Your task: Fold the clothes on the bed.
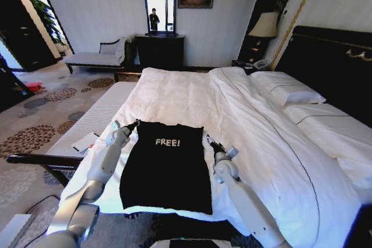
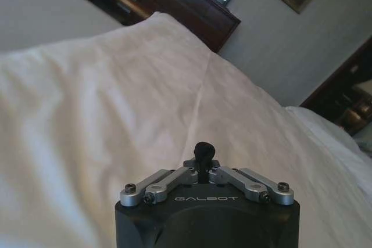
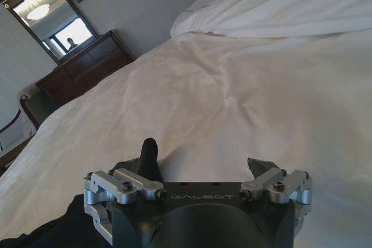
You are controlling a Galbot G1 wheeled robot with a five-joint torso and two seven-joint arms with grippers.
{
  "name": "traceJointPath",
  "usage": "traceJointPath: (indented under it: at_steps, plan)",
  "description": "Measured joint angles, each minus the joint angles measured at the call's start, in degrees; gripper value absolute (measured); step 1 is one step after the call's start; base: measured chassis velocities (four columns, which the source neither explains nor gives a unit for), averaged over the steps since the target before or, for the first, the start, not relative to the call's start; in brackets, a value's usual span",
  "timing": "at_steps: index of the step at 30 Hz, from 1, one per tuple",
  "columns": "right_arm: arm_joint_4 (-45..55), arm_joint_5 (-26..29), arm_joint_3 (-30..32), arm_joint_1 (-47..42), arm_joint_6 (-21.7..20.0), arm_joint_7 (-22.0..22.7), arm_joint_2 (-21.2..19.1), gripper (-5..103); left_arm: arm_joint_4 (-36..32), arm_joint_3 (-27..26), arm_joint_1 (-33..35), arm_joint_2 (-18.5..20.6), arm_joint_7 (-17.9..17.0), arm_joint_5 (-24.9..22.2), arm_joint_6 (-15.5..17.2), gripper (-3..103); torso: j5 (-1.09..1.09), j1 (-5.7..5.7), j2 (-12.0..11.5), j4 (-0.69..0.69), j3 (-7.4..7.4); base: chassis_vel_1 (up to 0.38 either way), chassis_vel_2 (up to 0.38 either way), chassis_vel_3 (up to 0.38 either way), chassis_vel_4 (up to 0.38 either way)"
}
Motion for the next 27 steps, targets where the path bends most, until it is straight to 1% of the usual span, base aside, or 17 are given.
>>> traceJointPath:
  at_steps: [3,4,6,10,11,12,13,14,16,18,20,22,23,24,26,27]
  plan:
    - [0.0,-0.01,0.02,0.0,0.0,0.0,-0.14,100,1.78,3.45,-3.13,1.44,1.07,0.93,-0.34,2,0.0,0.0,0.0,-0.03,0.0,0.0,0.0,0.0,0.0]
    - [0.0,-0.01,0.02,0.0,0.0,0.0,-0.14,100,1.78,3.45,-3.13,1.44,1.07,0.93,-0.34,2,0.0,0.0,0.0,-0.03,0.0,0.0,0.0,0.0,0.0]
    - [0.06,-0.01,0.12,0.0,0.0,0.0,-0.31,100,2.63,5.55,-4.4,2.44,2.1,2.07,-0.63,2,0.01,0.0,0.0,-0.02,0.0,0.0,0.0,0.0,0.0]
    - [0.23,0.02,0.22,0.0,0.0,-0.03,-0.51,100,3.75,7.27,-4.67,3.28,2.65,3.97,-1.26,2,0.0,0.0,0.0,0.01,0.0,0.0,0.0,0.0,0.0]
    - [0.23,0.02,0.21,0.03,0.0,-0.05,-0.58,100,3.85,7.43,-4.27,3.34,2.65,4.67,-1.62,2,0.01,0.0,0.0,0.0,0.0,0.0,0.0,0.0,0.0]
    - [0.2,0.03,0.11,0.15,0.0,-0.08,-0.66,100,3.74,7.4,-3.68,3.31,2.37,5.26,-1.95,0,0.01,0.0,0.0,0.0,0.0,0.0,0.0,0.0,0.0]
    - [0.1,0.06,-0.04,0.35,0.0,-0.09,-0.79,100,3.4,7.18,-3.03,3.19,1.93,5.61,-2.2,4,-0.02,0.0,0.0,0.01,0.0,0.0,0.0,0.0,0.0]
    - [0.1,0.06,-0.04,0.35,0.0,-0.09,-0.79,100,3.4,7.18,-3.03,3.19,1.93,5.61,-2.2,4,-0.02,0.0,0.0,0.01,0.0,0.0,0.0,0.0,0.0]
    - [-0.18,0.38,-0.61,1.21,-0.2,-0.43,-1.37,100,1.82,5.82,-1.84,2.84,0.68,5.48,-2.62,15,0.0,0.0,-0.02,0.0,0.0,0.0,0.0,0.0,0.0]
    - [-0.39,0.61,-0.94,1.76,-0.45,-0.7,-1.78,100,0.88,5.13,-1.47,2.83,0.09,4.96,-2.68,15,0.01,0.0,-0.01,-0.01,0.0,0.0,0.0,0.0,0.0]
    - [-1.18,1.45,-1.8,3.1,-1.64,-1.22,-2.75,100,-0.41,4.48,-0.98,3.13,-0.55,3.84,-2.67,26,0.01,0.0,-0.01,-0.03,-0.01,0.0,0.0,0.0,0.0]
    - [-3.03,3.81,-3.28,5.44,-3.65,-2.13,-4.0,100,-1.78,4.16,-0.24,4.01,-1.09,2.89,-2.47,36,0.02,0.0,-0.01,-0.02,-0.01,0.0,0.0,0.0,0.0]
    - [-4.28,5.64,-4.14,7.05,-4.58,-2.63,-4.42,100,-2.31,4.01,0.23,4.35,-1.3,2.73,-2.36,36,0.02,0.0,-0.01,-0.01,-0.01,0.0,0.0,0.0,0.0]
    - [-4.28,5.64,-4.14,7.05,-4.58,-2.63,-4.42,100,-2.31,4.01,0.23,4.35,-1.3,2.73,-2.36,36,0.02,0.0,-0.01,-0.01,-0.01,0.0,0.0,0.0,0.0]
    - [-7.03,9.4,-5.69,10.55,-6.27,-3.44,-4.63,100,-3.71,3.11,1.68,4.79,-1.7,2.5,-2.15,47,-0.01,0.0,-0.01,0.02,0.0,0.0,0.0,0.0,0.0]
    - [-8.56,10.7,-6.41,12.22,-6.71,-3.86,-4.52,100,-4.53,2.36,2.36,4.88,-1.92,2.18,-2.11,53,-0.01,0.0,-0.01,0.01,0.0,0.0,0.0,0.0,0.0]
